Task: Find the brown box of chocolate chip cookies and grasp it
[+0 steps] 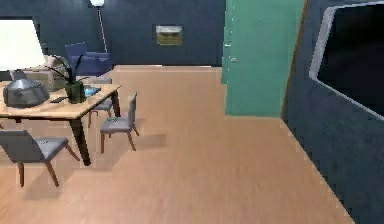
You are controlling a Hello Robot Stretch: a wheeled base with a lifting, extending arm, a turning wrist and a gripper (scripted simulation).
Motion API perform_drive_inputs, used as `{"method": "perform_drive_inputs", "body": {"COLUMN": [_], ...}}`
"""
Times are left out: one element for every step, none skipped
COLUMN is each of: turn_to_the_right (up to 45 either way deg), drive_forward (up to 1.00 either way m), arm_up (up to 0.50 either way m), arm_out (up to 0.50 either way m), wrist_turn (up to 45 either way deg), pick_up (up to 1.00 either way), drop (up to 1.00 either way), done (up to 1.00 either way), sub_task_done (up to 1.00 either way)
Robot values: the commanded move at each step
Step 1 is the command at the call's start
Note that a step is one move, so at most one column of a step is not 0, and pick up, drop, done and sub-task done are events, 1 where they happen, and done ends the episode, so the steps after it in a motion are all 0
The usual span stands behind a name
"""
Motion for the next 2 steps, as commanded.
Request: {"method": "perform_drive_inputs", "body": {"turn_to_the_right": [0.0, 0.0], "drive_forward": [1.00, 1.00], "arm_up": [0.00, 0.00], "arm_out": [0.00, 0.00], "wrist_turn": [0.0, 0.0], "pick_up": [0.00, 0.00], "drop": [0.00, 0.00], "done": [0.00, 0.00], "sub_task_done": [0.00, 0.00]}}
